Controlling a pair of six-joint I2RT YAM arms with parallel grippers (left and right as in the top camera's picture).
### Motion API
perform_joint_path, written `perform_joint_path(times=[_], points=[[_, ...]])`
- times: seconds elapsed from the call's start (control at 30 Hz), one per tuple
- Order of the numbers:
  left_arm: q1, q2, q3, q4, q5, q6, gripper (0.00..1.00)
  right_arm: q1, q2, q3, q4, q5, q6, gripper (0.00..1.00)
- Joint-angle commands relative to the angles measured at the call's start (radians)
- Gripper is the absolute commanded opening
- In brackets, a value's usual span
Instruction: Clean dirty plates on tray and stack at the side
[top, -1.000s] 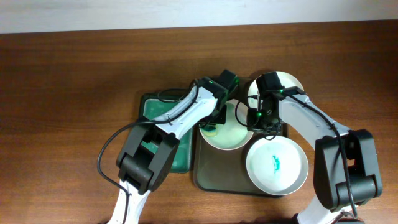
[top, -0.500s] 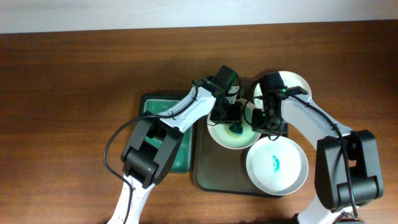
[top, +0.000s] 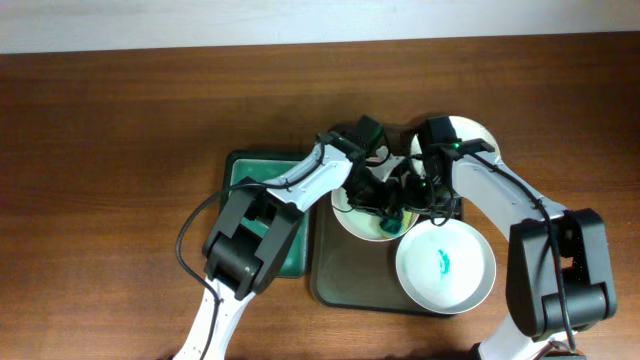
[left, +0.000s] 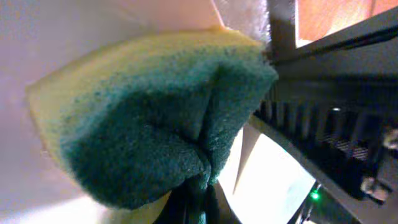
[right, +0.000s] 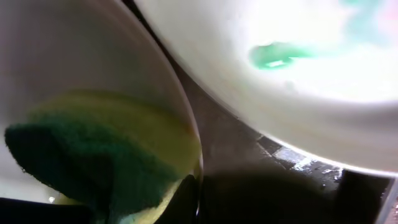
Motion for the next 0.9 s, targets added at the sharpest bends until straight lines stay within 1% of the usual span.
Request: perform_joint_path(times=[0.0,0.03,0.07,0.17,0.23,0.3,0.33,0.37,0.4,0.43,0.47,0.5,0.53,0.57,0.6,0.63,0.67,0.77,0.8,0.87], points=[[0.035,0.005,-0.003,-0.065,-0.288,-0.094,0.0,0.014,-0.016,0.006,0.01,-0.039,-0.013,0.04],[0.06,-0.008,-0.003,-0.09,-0.383,-0.148,0.0,0.014,-0.016,0.006,0.01,-0.039,-0.013,0.04],[0.077,-0.023,-0.003,-0.102,-0.426,-0.162,0.0,0.014,-0.016,0.006,0.01,-0.039,-0.013,0.04],[0.1,-0.085,-0.003,-0.115,-0.451,-0.17,0.0,0.014,-0.016,0.006,0.01,-0.039,-0.013,0.04],[0.102,-0.136,-0.003,-0.131,-0.488,-0.195,0.0,0.014,-0.016,0.006,0.011,-0.038,-0.013,0.04],[0.102,-0.182,-0.003,-0.154,-0.487,-0.195,0.0,0.014,-0.016,0.006,0.014,-0.038,-0.014,0.04],[0.102,-0.205,-0.003,-0.165,-0.486,-0.195,0.0,0.014,-0.016,0.006,0.022,-0.039,-0.031,0.09],[0.102,-0.227,-0.003,-0.172,-0.486,-0.195,0.0,0.014,-0.016,0.006,0.038,-0.038,-0.053,0.25],[0.102,-0.26,-0.003,-0.176,-0.487,-0.195,0.0,0.014,-0.016,0.006,0.058,-0.039,-0.087,0.35],[0.111,-0.319,-0.003,-0.184,-0.488,-0.194,0.0,0.014,-0.016,0.006,0.075,-0.039,-0.101,0.39],[0.121,-0.35,-0.003,-0.191,-0.496,-0.194,0.0,0.014,-0.014,0.006,0.083,-0.039,-0.101,0.4],[0.155,-0.42,-0.003,-0.216,-0.549,-0.194,0.0,0.014,-0.002,0.006,0.094,-0.039,-0.101,0.39],[0.194,-0.468,-0.003,-0.249,-0.611,-0.189,0.0,0.014,0.018,0.006,0.105,-0.039,-0.1,0.34],[0.214,-0.483,-0.003,-0.265,-0.634,-0.187,0.0,0.014,0.032,0.006,0.111,-0.042,-0.1,0.25],[0.242,-0.491,-0.004,-0.293,-0.672,-0.187,0.0,0.014,0.047,0.006,0.117,-0.047,-0.1,0.13],[0.256,-0.491,-0.004,-0.309,-0.69,-0.187,0.0,0.014,0.053,0.006,0.119,-0.052,-0.1,0.06],[0.276,-0.484,-0.015,-0.33,-0.734,-0.186,0.0,0.014,0.056,0.006,0.124,-0.054,-0.1,0.04],[0.301,-0.476,-0.101,-0.307,-0.778,-0.183,0.0,0.014,0.019,0.019,0.103,-0.053,-0.1,0.04],[0.305,-0.474,-0.153,-0.283,-0.774,-0.184,0.0,0.014,-0.023,0.026,0.087,-0.049,-0.1,0.04],[0.305,-0.474,-0.27,-0.221,-0.774,-0.184,0.0,0.022,-0.116,0.026,0.051,0.02,-0.117,0.04]])
